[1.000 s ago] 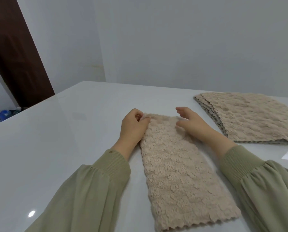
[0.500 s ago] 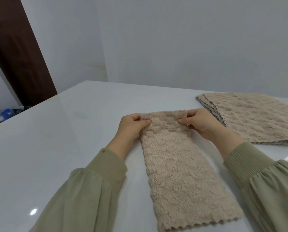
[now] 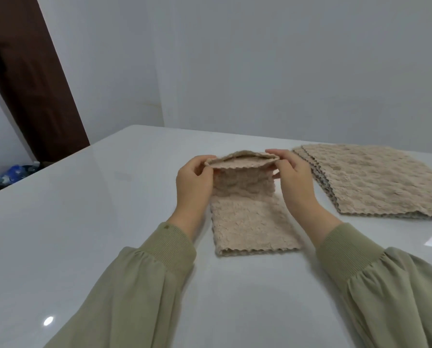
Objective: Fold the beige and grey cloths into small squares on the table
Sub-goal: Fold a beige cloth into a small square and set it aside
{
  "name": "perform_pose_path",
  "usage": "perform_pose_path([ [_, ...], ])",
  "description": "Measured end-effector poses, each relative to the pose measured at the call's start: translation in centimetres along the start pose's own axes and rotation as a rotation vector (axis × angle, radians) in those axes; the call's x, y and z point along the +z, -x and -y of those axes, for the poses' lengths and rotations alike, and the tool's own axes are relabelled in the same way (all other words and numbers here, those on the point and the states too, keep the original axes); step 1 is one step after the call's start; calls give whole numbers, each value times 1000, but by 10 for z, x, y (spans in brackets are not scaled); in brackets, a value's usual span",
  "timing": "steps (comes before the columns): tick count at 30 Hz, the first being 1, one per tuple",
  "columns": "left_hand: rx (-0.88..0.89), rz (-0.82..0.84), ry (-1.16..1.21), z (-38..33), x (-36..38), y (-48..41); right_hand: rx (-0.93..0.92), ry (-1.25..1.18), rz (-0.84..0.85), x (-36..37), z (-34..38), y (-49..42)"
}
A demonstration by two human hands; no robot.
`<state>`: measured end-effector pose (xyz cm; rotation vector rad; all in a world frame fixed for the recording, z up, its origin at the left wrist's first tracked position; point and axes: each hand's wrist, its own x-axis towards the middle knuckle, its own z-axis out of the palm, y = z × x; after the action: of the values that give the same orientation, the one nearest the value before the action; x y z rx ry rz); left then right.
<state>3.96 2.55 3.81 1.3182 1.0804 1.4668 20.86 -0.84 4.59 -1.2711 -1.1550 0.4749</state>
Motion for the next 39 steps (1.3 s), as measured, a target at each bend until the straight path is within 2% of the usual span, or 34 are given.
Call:
perform_pose_path([
  [4,-232,85,127,1,-6,18,156,57,-16,-4,-7,23],
  [9,-280,160,23,-7,-22,41,136,80,-53,-18,-5,49],
  [15,-377,314,-90,-15,-41,65,178,121,-3,-33,2,81],
  [20,-344,326,-160,-13,-45,68,145,270,90,-42,-1,91],
  [30,-233,366,-315,-9,-45,66,105,362,84,-44,-7,87],
  [36,-186,412,-461,-3,-45,63,91,606,187,-43,-3,90],
  [39,-185,432,-470,-2,-45,63,-25,703,109,-42,0,87],
])
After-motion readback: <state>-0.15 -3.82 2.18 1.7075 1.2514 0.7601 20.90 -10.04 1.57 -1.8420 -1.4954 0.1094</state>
